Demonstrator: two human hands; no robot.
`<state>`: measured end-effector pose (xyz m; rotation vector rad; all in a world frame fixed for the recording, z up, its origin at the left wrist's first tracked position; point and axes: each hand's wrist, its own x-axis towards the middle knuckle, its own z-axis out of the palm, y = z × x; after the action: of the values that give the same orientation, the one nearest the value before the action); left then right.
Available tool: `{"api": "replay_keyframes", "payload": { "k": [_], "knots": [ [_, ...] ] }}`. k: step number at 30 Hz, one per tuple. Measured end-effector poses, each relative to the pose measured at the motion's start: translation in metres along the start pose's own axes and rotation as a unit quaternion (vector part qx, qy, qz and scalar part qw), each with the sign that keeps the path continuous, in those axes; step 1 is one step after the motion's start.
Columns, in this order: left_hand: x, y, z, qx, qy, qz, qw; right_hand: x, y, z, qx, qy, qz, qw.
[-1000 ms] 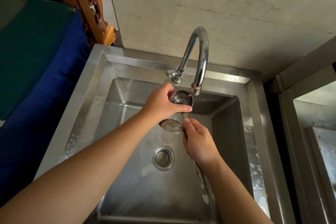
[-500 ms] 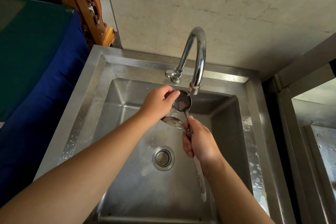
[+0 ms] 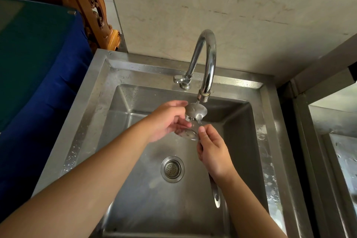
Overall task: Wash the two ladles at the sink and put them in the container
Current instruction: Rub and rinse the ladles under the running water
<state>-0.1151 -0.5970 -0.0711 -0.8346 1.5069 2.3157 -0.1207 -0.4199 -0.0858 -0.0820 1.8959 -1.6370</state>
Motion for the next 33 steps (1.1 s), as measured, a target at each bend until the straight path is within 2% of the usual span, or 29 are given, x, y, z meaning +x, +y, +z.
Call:
{"api": "replay_keyframes", "payload": {
  "k": [3, 5, 12, 19, 23, 26, 33],
  "knots": [
    [0.001, -0.006, -0.003, 0.05, -0.041, 0.027, 0.998, 0.0, 0.005, 0.001, -0.025, -0.013, -0.02, 0.999],
    [0.004, -0.011, -0.005, 0.079, -0.041, 0.045, 0.995, 0.0, 0.006, 0.002, -0.018, -0.026, -0.019, 0.999],
    [0.014, -0.015, -0.01, 0.12, 0.009, 0.09, 0.989, 0.004, 0.004, 0.005, 0.019, -0.05, -0.007, 0.999],
    [0.018, -0.012, -0.004, 0.155, 0.081, 0.14, 0.975, 0.009, 0.009, 0.007, -0.063, -0.066, -0.052, 0.995],
    [0.021, -0.011, 0.004, 0.177, 0.074, 0.117, 0.974, 0.01, 0.018, 0.0, -0.097, -0.052, -0.061, 0.992],
    [0.022, -0.013, 0.01, 0.13, 0.057, 0.074, 0.987, 0.01, 0.024, -0.005, -0.137, -0.04, -0.076, 0.987],
    [0.024, -0.004, 0.021, 0.058, 0.096, -0.036, 0.993, 0.007, 0.029, -0.007, -0.196, -0.024, -0.105, 0.975]
  ]
}}
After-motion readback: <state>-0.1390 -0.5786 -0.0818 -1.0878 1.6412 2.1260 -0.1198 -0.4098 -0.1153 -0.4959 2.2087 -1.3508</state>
